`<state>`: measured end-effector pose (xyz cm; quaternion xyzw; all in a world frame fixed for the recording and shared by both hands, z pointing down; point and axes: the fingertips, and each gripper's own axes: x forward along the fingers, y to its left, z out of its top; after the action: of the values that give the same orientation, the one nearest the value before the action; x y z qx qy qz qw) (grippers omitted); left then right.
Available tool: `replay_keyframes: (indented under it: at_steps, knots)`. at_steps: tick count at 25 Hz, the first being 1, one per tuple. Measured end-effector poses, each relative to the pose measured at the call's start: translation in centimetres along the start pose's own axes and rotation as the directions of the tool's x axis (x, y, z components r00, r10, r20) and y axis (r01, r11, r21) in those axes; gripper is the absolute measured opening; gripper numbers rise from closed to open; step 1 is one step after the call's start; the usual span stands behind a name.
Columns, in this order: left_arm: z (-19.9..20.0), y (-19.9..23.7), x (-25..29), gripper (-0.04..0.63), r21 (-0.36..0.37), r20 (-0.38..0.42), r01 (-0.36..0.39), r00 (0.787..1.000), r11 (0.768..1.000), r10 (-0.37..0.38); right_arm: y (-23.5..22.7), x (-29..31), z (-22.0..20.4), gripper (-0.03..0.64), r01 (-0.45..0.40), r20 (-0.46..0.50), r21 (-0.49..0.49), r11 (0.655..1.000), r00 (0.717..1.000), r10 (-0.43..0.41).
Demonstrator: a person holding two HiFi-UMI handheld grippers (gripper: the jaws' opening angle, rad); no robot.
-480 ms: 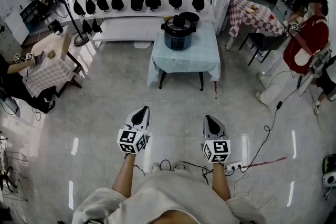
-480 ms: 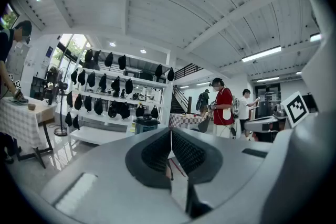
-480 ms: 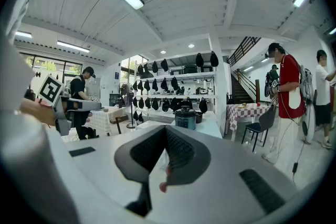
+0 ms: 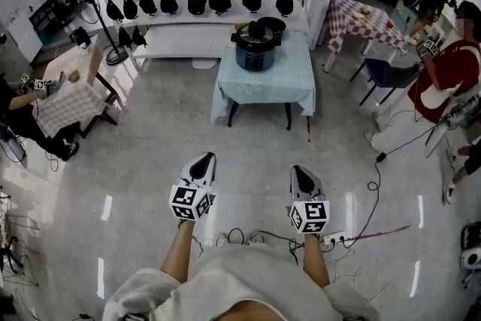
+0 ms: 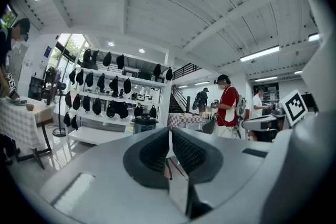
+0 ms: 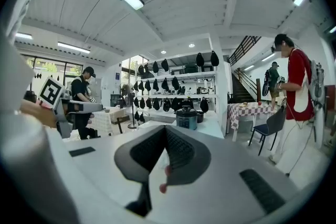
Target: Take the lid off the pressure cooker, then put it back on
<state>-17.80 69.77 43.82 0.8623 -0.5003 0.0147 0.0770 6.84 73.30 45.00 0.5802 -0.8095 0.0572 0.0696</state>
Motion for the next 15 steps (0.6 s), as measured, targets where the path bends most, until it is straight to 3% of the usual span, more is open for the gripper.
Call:
replay_keyframes:
  at_steps: [3, 4, 8, 10, 15]
  knots:
    - [0.1, -0.9, 0.3, 0.039, 0.009, 0.002, 0.033, 0.999, 0.999, -0.033, 0.2, 0.1, 0.1, 0.043, -0.031, 0.008, 0.037, 0.999, 0.999, 0.031]
    - [-0.1, -1.2, 0.5, 0.1, 0.007, -0.002, 0.05, 0.999, 0.999, -0.05, 0.3, 0.1, 0.1, 0.072, -0.047, 0.011, 0.043, 0.998, 0.999, 0.047]
    - [-0.9, -2.4, 1.0, 0.268, -0.005, -0.023, 0.108, 0.994, 0.994, -0.108, 1.1, 0.4, 0.3, 0.29, -0.113, 0.025, 0.033, 0.993, 0.993, 0.112]
    - [-1.2, -3.0, 1.4, 0.318, -0.003, -0.034, 0.124, 0.992, 0.992, -0.124, 1.0, 0.5, 0.3, 0.311, -0.123, 0.021, 0.024, 0.992, 0.992, 0.123]
    - [-1.8, -4.1, 2.5, 0.324, 0.002, -0.044, 0.139, 0.989, 0.99, -0.139, 0.2, 0.5, -0.2, 0.316, -0.129, 0.008, 0.01, 0.992, 0.992, 0.129]
